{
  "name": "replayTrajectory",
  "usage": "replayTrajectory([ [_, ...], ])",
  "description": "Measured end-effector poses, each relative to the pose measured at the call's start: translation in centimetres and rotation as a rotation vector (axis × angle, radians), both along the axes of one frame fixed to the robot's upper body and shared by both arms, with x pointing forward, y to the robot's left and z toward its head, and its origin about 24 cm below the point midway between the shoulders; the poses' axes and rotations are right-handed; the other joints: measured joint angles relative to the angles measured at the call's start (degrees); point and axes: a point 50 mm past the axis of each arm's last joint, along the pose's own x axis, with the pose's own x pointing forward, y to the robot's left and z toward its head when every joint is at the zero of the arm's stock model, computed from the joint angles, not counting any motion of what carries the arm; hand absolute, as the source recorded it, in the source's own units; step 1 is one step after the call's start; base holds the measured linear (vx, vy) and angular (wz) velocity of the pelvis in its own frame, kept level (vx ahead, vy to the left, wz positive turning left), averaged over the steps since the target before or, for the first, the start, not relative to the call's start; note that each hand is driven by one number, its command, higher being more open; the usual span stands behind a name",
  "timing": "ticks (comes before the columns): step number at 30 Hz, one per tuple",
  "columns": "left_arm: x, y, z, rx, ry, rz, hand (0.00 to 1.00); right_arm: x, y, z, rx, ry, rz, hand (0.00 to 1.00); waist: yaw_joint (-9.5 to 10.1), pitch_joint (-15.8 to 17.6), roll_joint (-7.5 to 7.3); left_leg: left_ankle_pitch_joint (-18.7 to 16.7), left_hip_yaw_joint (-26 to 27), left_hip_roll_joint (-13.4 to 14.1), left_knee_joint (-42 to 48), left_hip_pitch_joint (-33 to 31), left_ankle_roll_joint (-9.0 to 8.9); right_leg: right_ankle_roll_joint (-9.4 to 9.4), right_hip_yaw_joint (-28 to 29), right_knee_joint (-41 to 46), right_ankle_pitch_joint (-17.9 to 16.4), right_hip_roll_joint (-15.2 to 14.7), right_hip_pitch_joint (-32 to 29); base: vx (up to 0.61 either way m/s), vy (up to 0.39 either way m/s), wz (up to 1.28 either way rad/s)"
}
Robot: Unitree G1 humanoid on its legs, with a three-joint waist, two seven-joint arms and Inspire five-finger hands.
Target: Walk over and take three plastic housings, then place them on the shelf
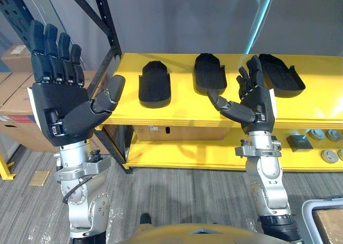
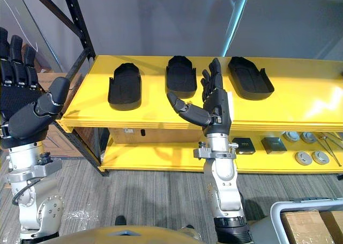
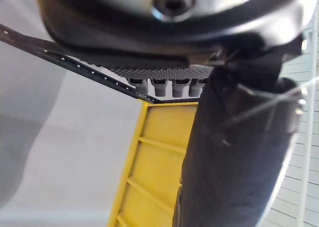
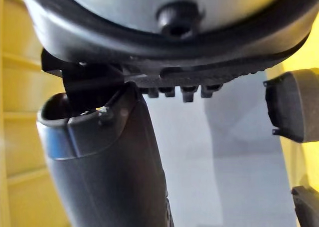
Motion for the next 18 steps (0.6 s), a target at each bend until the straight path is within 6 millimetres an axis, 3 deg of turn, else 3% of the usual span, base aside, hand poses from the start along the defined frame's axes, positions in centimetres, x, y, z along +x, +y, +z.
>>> replayTrajectory([
  [10, -0.4, 0.4, -1.1, -0.038, 0.075, 0.017, 1.00, -0.2, -0.7, -0.2, -0.022, 0.008, -0.040, 1.00, 0.23, 0.86, -0.12, 0.43, -1.76, -0.04, 0.06, -0.88, -0.04, -0.11, -1.48, 0.86, -0.18, 0.00, -0.04, -0.01, -0.002, 0.07],
  [15, 0.0, 0.4, -1.7, -0.074, 0.140, 0.023, 1.00, 0.0, -0.3, 0.2, -0.187, -0.011, -0.068, 1.00, 1.58, 4.64, -0.43, 0.82, -2.13, 0.14, 0.05, -1.08, 0.04, -0.30, -1.64, 3.08, -1.35, -0.14, -1.12, -0.07, -0.009, 0.04],
  [18, 0.5, 0.6, -2.9, -0.112, 0.216, 0.024, 1.00, 0.3, 0.9, 0.5, -0.332, -0.038, -0.053, 1.00, 1.74, 5.71, -0.68, 0.74, -2.00, 0.15, 0.03, -1.81, 0.11, -0.25, -1.21, 3.31, -1.38, -0.14, -2.06, -0.04, -0.001, -0.02],
])
